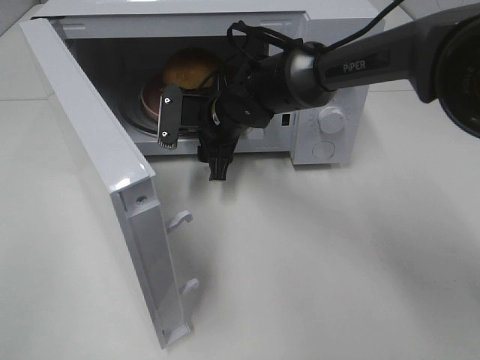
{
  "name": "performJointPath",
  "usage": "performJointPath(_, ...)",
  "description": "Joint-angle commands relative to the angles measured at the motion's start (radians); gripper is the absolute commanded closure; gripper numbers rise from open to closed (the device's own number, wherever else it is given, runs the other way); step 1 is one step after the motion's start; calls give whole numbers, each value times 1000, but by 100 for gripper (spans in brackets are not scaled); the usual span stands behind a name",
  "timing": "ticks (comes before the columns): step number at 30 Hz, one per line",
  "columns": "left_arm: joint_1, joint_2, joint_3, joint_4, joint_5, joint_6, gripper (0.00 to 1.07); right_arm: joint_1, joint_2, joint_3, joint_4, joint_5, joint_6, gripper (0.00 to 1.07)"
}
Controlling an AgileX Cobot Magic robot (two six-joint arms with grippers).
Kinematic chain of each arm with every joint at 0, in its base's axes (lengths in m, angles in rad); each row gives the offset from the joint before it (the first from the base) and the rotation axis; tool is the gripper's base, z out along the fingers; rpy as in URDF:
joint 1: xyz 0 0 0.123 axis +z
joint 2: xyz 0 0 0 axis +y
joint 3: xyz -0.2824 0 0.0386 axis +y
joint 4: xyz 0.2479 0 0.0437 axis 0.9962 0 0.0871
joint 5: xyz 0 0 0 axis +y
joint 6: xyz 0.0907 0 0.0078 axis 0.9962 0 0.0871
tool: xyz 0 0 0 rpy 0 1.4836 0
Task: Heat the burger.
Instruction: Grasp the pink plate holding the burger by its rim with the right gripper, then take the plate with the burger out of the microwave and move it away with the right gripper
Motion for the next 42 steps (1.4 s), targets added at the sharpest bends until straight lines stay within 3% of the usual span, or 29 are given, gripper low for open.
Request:
performJointPath(1,3,-19,3,-2,-9,-2,107,-2,6,-13,-6,-2,8,50)
performJointPath(10,3,-19,3,-2,-9,-2,107,-2,6,-13,-6,1,8,69)
performJointPath(12,3,-19,3,-2,-9,-2,107,-2,6,-13,-6,9,10,85)
performJointPath(14,3,-19,3,-2,-9,-2,107,-2,6,-13,-6,13,10,88)
performJointPath(15,3,-19,3,-2,-9,-2,107,-2,6,-13,-6,26,10,96)
performJointPath(16,3,-19,3,-2,-9,-2,107,-2,6,-13,-6,26,10,96)
performJointPath(18,3,-19,3,-2,-9,-2,107,-2,6,-13,-6,47,13,107)
performJointPath(42,3,-19,3,-2,-9,-2,107,1,-61,-7,5,99,-28,107)
